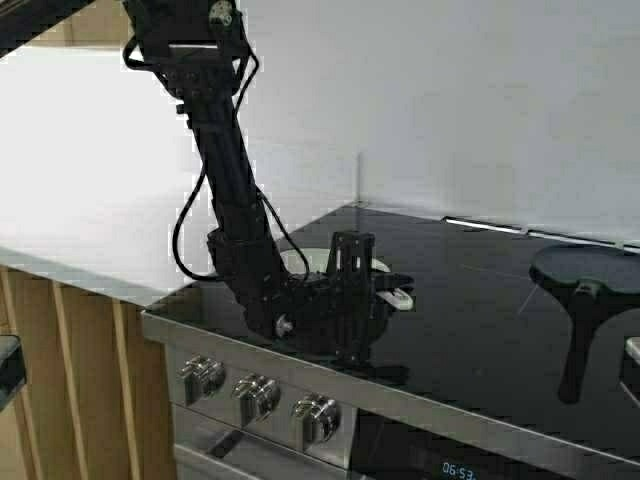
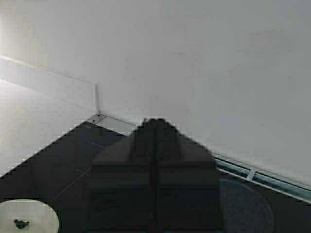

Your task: Wash the pan

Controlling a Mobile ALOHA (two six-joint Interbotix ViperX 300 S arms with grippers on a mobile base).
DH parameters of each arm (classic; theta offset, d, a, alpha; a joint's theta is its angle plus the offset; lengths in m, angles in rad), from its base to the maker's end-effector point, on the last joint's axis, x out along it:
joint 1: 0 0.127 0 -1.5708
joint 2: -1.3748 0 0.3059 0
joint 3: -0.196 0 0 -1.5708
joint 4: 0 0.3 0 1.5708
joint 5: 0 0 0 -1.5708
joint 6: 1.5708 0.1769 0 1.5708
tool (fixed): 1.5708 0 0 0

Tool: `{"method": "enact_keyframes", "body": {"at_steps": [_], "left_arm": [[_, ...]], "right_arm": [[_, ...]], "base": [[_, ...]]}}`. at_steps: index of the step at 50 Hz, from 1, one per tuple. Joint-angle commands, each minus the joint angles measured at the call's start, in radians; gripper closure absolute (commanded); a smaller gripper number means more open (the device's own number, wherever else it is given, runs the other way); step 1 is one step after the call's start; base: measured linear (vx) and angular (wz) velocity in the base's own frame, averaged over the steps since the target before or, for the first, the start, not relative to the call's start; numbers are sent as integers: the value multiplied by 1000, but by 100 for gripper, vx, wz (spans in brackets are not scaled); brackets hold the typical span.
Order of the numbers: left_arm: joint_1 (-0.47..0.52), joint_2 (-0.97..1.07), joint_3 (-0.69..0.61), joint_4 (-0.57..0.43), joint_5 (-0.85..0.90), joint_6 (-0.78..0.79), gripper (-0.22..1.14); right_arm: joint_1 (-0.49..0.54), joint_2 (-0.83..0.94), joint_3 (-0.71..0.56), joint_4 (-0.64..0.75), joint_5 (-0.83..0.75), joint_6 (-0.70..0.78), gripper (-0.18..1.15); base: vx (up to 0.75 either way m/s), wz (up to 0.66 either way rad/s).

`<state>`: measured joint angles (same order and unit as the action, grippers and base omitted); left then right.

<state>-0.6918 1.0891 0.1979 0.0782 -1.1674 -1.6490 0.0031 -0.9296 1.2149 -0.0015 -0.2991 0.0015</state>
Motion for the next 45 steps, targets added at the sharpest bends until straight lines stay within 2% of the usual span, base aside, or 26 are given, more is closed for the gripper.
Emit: {"method": "enact_keyframes", "body": {"at_steps": [1,25,45], "left_arm": [[-2,-78,20,0,-11,9,90],[-2,-362,299,3,-54,97,89],[-3,-462,454,9,-98,103,89]], "right_arm": [[2,6,-12,-2,-6,2,90],[2,6,-9,-2,-6,3,90],[2,6,-11,-2,-2,18,90]], "base": [[0,0],[0,9],[-1,28]]}}
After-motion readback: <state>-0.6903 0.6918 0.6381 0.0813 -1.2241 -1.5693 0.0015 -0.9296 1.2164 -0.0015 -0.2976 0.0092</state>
